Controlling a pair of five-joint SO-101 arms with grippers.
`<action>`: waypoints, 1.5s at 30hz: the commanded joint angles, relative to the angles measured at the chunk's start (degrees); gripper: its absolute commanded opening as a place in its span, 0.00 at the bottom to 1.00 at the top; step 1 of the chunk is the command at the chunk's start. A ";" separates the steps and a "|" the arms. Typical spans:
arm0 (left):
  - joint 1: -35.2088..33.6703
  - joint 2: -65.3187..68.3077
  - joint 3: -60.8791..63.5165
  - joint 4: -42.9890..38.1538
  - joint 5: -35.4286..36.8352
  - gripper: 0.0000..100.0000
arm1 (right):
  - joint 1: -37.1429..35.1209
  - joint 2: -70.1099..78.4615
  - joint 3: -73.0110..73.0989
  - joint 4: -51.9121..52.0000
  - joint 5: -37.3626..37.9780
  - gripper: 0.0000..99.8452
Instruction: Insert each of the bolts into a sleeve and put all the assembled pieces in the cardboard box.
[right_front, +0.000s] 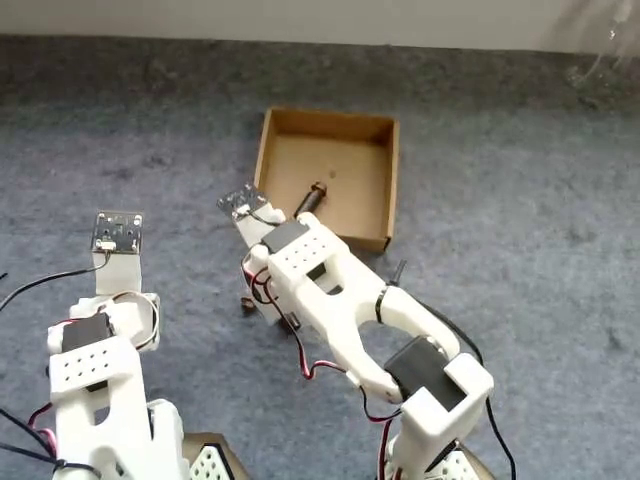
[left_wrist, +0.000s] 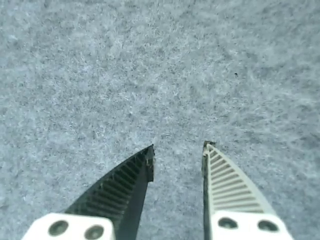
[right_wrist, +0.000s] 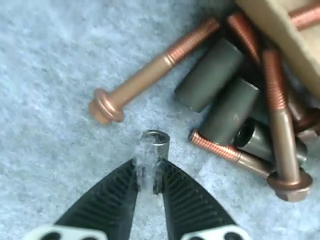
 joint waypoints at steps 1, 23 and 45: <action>-0.40 0.40 -0.22 -0.88 -0.35 0.15 | 1.01 -2.95 -1.01 1.19 -0.53 0.01; -0.40 0.48 -0.22 -0.88 -0.35 0.15 | 1.89 -1.54 -0.48 6.73 -0.53 0.00; 30.55 14.46 -23.16 15.12 -2.11 0.15 | 34.24 -34.51 32.57 -3.30 14.07 0.00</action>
